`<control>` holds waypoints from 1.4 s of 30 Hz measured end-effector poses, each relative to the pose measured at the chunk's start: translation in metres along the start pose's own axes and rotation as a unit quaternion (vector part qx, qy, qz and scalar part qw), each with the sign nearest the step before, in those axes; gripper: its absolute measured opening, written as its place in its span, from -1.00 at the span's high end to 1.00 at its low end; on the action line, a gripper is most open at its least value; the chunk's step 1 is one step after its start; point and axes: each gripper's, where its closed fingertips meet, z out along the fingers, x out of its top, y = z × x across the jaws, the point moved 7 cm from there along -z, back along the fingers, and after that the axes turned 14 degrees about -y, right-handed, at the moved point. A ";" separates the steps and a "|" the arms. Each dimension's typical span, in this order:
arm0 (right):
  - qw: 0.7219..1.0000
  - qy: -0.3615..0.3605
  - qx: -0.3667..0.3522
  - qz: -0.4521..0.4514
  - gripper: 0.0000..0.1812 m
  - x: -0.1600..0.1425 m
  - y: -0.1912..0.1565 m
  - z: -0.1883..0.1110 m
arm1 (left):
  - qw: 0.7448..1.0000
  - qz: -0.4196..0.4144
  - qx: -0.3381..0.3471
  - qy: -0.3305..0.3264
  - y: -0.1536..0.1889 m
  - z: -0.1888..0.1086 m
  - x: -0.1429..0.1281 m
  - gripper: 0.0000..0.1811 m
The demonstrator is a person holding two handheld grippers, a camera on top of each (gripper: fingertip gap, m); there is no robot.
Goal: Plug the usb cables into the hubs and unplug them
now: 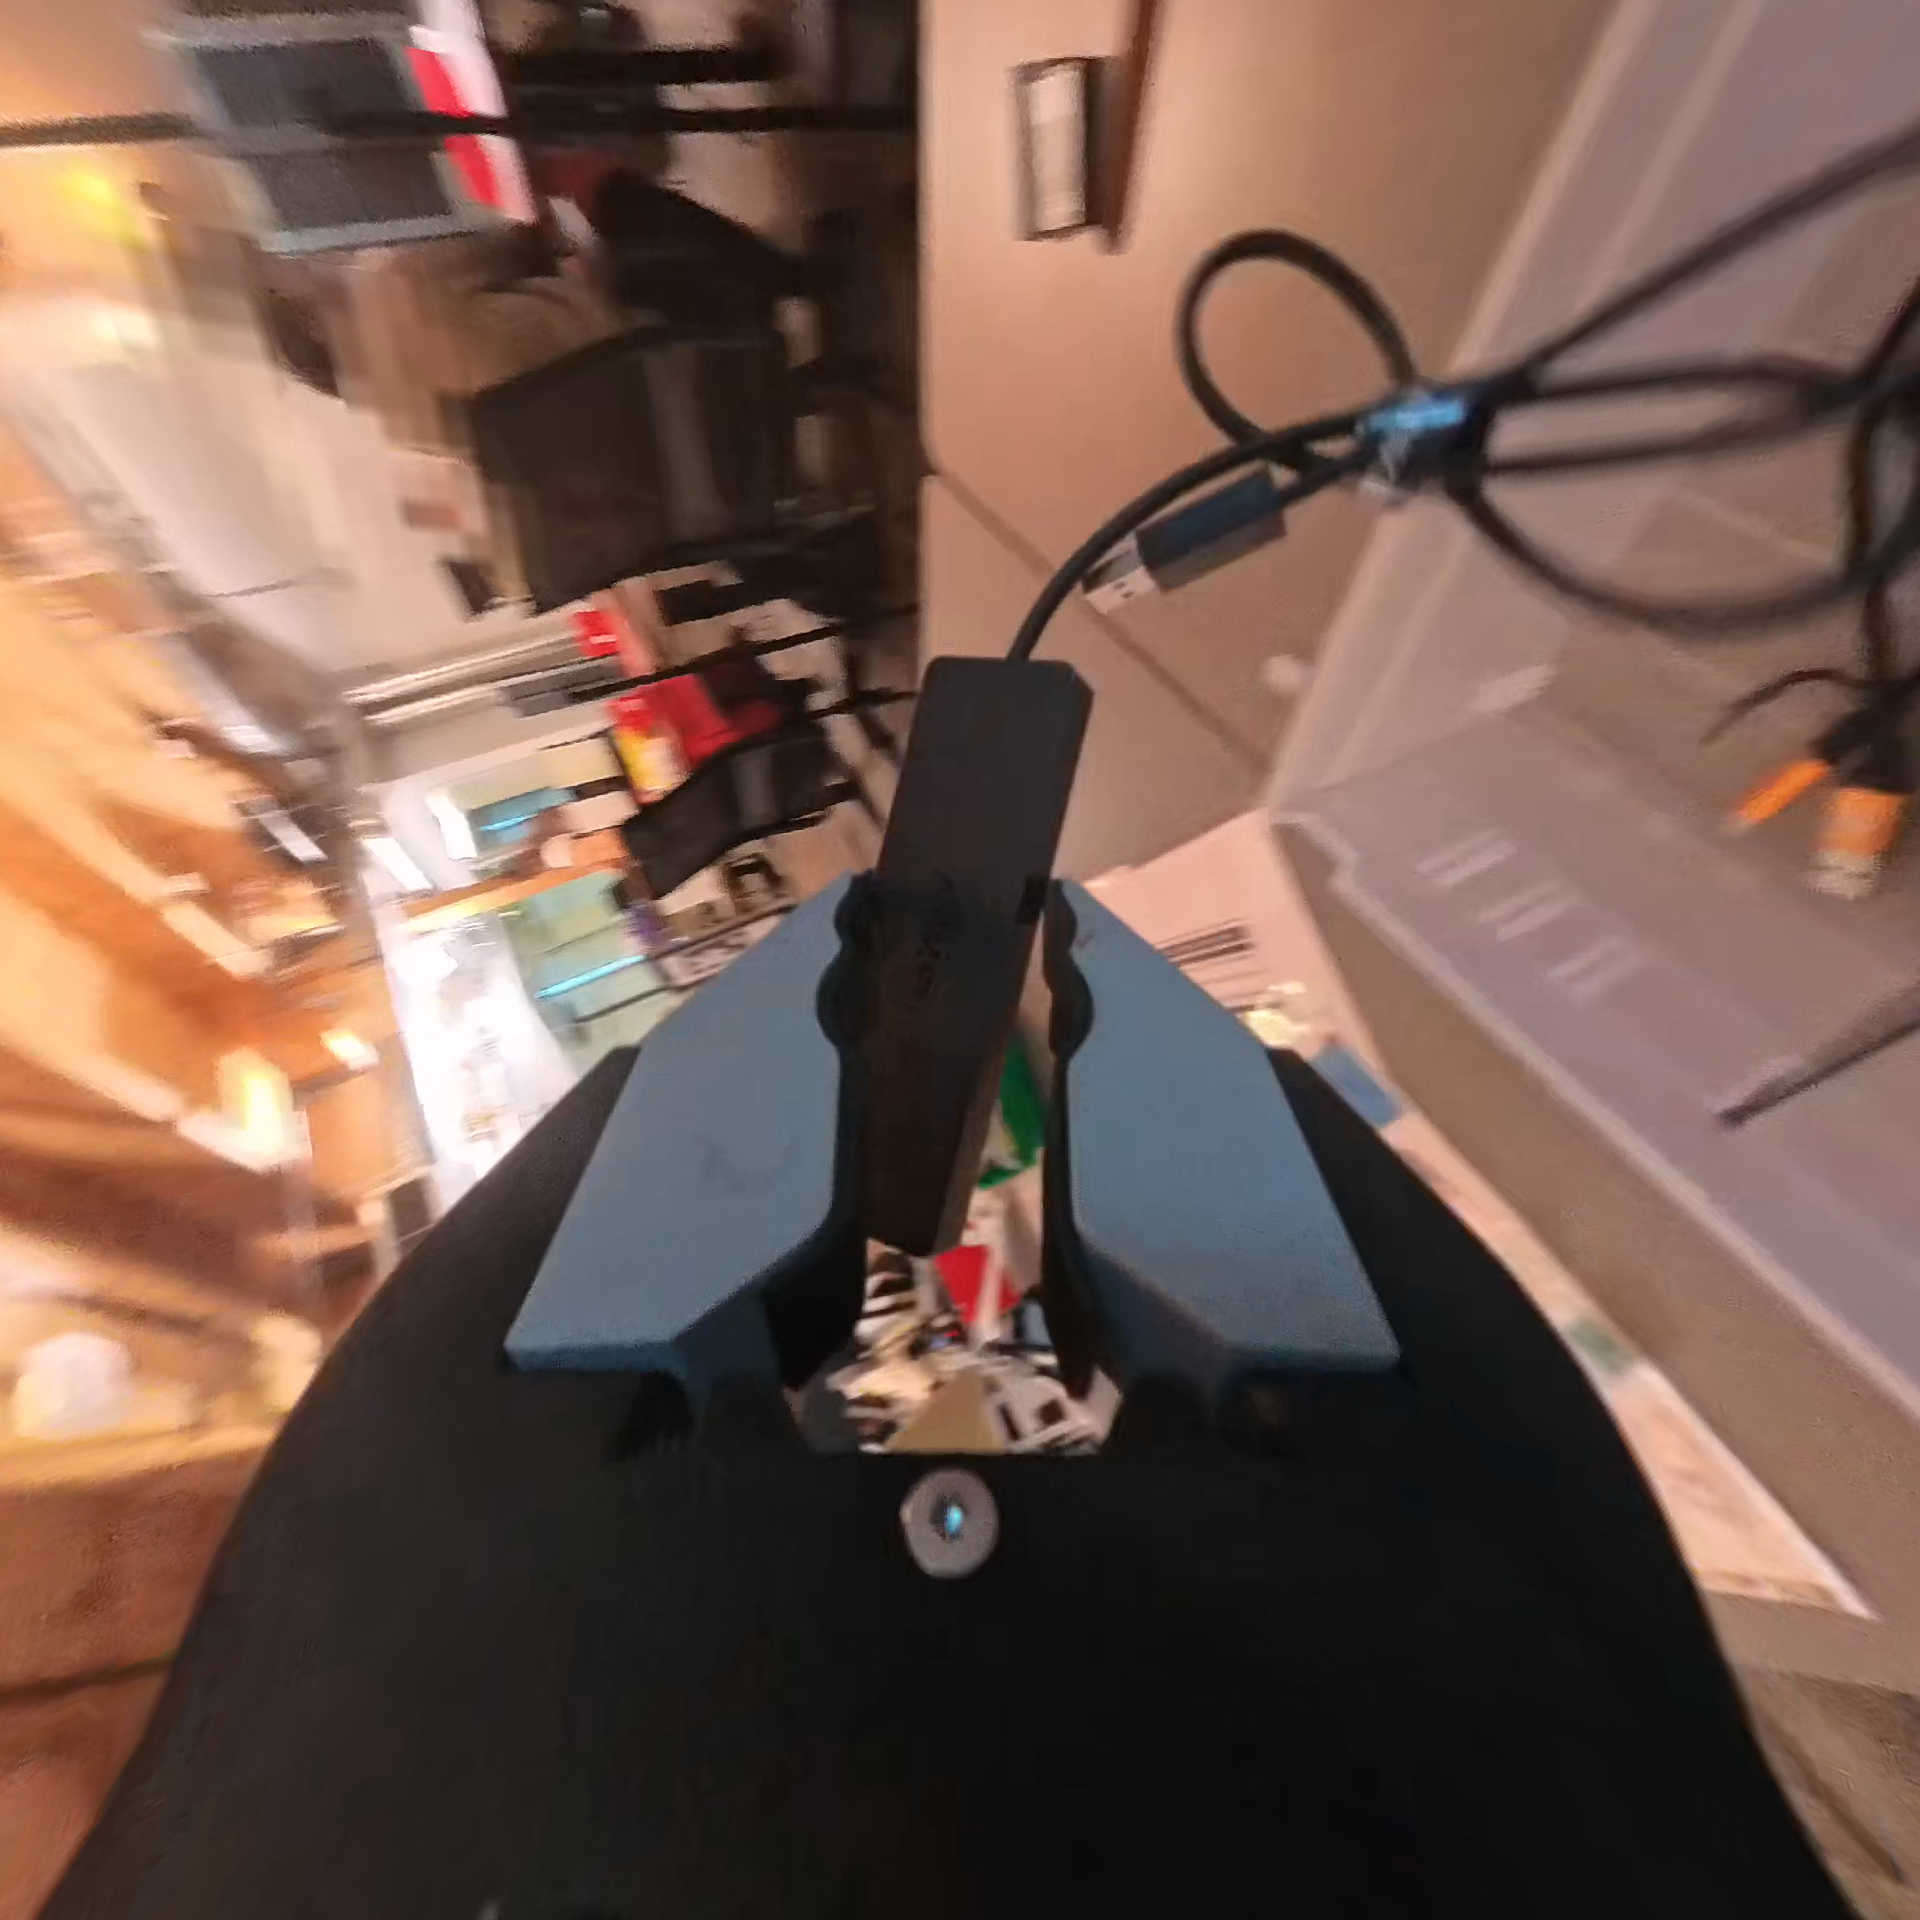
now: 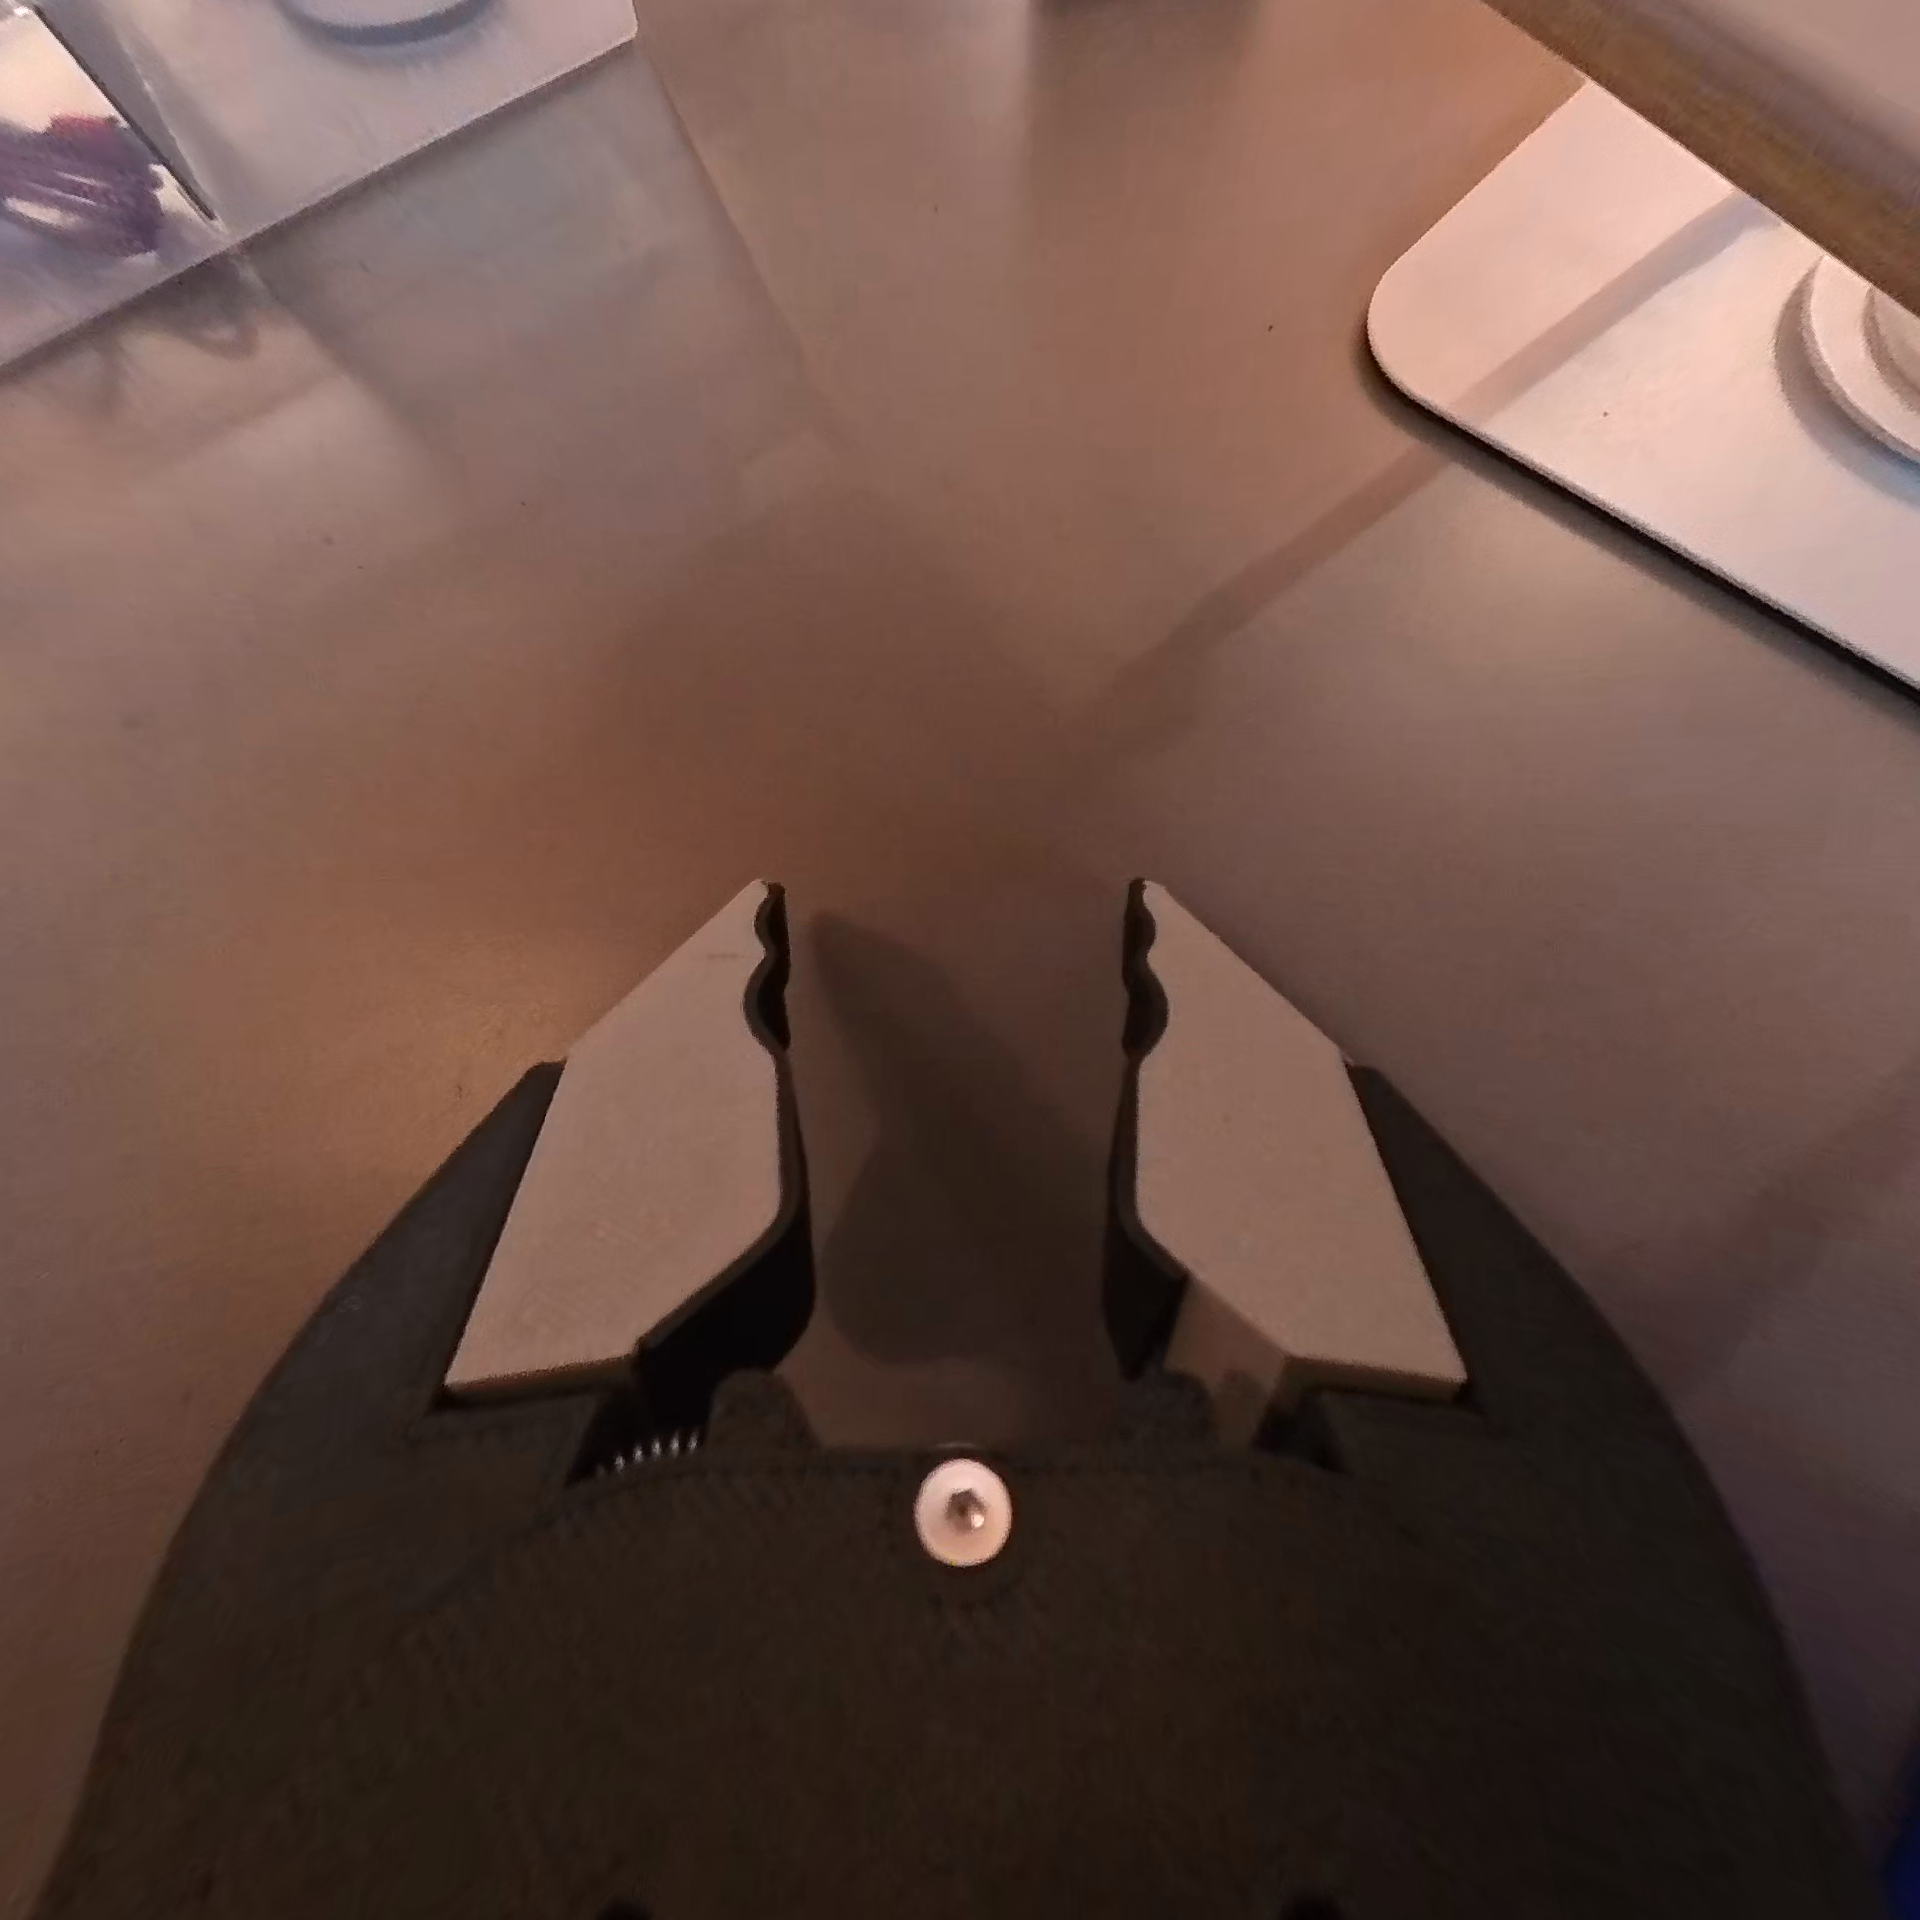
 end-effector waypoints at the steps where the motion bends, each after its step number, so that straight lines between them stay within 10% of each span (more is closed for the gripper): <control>1: 1.000 0.000 0.000 0.002 0.32 -0.001 0.000 0.000 | 1.000 0.002 0.030 0.001 -0.009 -0.015 0.000 0.65; 9: 1.000 0.015 -0.004 0.021 0.34 -0.004 0.006 -0.007 | 0.988 0.029 0.133 0.079 -0.029 -0.139 0.039 0.65; 14: 0.996 0.050 -0.065 0.019 0.45 -0.005 0.021 -0.025 | 0.982 0.020 0.046 0.181 0.038 -0.195 0.103 0.65; 20: 0.993 0.058 -0.092 0.048 0.42 -0.012 0.033 -0.035 | 0.969 -0.012 -0.120 0.215 0.177 -0.179 0.206 0.65; 25: 0.991 0.076 -0.094 0.062 0.42 -0.011 0.035 -0.042 | 0.932 -0.041 -0.304 0.195 0.231 -0.163 0.232 0.82; 35: 0.991 0.091 -0.085 0.054 0.42 -0.006 0.033 -0.044 | 0.923 -0.147 -0.321 0.153 0.143 -0.159 0.102 0.49; 42: 0.993 0.068 -0.087 0.035 0.44 -0.006 0.025 -0.032 | 0.907 -0.204 -0.368 0.010 0.147 -0.094 0.002 0.46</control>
